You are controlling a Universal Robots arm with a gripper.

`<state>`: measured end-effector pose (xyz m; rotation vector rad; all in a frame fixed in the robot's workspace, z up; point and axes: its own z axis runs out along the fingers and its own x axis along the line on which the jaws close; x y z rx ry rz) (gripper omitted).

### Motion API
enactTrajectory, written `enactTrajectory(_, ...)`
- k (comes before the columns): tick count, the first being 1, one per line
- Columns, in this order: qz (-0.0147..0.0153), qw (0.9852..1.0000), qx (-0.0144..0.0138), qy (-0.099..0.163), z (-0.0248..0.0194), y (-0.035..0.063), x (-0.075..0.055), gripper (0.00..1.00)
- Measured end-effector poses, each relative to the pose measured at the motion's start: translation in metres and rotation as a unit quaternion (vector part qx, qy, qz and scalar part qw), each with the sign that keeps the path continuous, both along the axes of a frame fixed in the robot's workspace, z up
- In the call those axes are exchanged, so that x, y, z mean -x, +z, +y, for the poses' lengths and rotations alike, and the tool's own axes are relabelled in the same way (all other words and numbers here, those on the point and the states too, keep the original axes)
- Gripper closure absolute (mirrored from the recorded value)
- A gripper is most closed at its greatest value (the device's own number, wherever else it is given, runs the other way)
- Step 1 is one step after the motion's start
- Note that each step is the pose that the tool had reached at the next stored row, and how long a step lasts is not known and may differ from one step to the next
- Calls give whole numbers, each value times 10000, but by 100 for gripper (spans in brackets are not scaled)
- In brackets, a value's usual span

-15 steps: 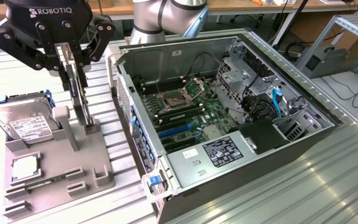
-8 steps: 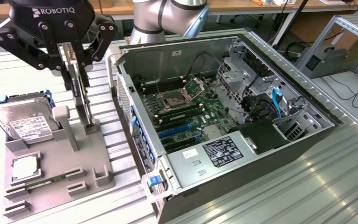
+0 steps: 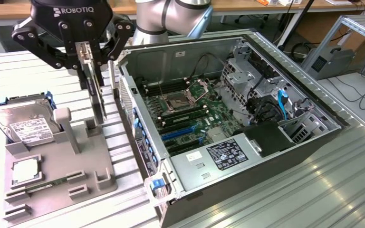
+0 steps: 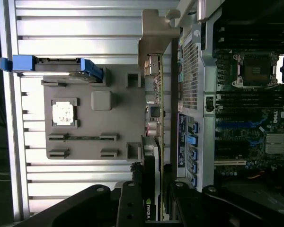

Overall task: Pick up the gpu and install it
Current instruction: 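Pick up the gpu and move the gpu toward the slot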

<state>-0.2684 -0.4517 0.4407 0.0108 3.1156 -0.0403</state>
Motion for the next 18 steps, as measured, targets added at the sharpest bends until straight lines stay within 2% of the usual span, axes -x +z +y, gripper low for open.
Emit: enactTrajectory(18,0,10000,0,-1,0,0,-595,73)
